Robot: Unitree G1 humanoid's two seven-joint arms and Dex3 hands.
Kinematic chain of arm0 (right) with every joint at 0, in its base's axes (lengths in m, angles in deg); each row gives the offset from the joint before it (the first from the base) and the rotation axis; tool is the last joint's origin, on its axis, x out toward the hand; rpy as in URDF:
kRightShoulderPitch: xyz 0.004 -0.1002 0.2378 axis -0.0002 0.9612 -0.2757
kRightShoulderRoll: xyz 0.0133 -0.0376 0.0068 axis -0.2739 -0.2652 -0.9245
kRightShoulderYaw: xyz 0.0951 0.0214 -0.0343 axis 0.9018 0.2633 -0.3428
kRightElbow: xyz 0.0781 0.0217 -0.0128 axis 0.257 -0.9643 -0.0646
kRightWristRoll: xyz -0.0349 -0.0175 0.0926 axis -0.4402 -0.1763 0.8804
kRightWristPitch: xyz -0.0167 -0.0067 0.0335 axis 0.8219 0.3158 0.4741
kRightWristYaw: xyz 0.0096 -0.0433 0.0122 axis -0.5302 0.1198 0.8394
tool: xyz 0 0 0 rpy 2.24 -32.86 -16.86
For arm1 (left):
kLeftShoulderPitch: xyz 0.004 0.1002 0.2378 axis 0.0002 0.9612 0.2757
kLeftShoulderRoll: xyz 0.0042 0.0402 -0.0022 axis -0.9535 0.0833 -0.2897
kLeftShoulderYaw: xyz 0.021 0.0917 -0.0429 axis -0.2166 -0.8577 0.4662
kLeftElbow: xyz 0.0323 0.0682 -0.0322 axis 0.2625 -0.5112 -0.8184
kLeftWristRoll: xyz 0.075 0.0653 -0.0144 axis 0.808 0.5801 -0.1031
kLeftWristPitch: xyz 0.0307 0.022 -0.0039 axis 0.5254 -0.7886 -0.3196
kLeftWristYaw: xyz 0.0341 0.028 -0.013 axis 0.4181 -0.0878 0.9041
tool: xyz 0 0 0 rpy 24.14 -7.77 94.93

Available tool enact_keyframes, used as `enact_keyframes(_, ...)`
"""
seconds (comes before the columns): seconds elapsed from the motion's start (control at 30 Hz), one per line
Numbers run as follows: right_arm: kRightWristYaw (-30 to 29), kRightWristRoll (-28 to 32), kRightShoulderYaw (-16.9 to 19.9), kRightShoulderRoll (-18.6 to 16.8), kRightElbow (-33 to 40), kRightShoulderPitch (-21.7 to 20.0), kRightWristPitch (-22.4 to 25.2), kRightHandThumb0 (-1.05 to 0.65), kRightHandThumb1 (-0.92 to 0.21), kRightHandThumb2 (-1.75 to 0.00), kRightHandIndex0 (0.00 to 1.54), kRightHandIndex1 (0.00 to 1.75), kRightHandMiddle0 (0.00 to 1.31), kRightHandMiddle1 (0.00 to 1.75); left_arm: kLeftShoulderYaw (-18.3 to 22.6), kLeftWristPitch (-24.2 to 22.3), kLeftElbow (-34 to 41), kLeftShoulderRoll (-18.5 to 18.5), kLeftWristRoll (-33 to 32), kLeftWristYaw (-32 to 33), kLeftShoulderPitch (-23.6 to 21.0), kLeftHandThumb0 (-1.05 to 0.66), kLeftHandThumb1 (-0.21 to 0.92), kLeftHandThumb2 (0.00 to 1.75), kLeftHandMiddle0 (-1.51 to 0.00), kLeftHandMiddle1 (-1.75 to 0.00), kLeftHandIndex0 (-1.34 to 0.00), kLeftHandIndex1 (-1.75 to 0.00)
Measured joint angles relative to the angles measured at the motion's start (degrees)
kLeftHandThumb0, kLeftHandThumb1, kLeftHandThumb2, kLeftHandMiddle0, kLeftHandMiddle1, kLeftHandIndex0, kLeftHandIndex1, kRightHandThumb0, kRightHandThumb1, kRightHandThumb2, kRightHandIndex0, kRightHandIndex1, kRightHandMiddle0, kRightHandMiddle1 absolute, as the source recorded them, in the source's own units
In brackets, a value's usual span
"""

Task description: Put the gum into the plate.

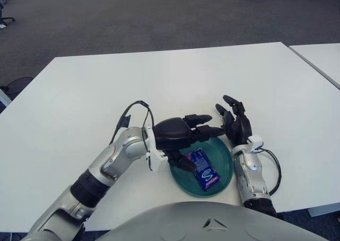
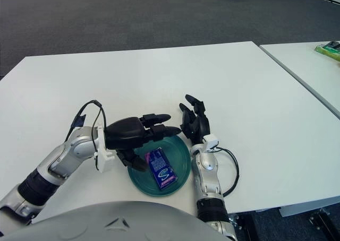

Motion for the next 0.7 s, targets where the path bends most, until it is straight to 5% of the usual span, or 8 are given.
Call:
enact_keyframes(0.23, -0.22, -0.5, -0.04, 0.08, -0.25, -0.1, -0.25, -0.55, -0.92, -0.59, 0.52, 0.23, 0.0, 0.8, 7.97, -14.43, 0.78, 5.99, -10.48, 5.38, 7.44, -1.05, 0.92, 0.37, 0.0, 0.0, 0.0, 0.0)
enact_keyframes(0.57, -0.32, -0.38, 0.65, 0.19, -1.26, -0.92, -0.28, -0.58, -0.92, -0.55, 0.51, 0.24, 0.0, 0.77, 15.39, -22.18, 0.32, 24.35, -30.18, 17.76, 18.36, -1.05, 0.92, 0.71, 0.0, 0.0, 0.0, 0.0)
enact_keyframes(0.7, -0.28, -0.36, 0.8, 0.2, -1.58, -1.2, -0.25, -0.58, -0.92, -0.55, 0.51, 0.24, 0.0, 0.77, 16.32, -25.73, 1.85, 29.01, -34.41, 21.39, 20.98, -1.05, 0.92, 0.81, 0.0, 0.0, 0.0, 0.0)
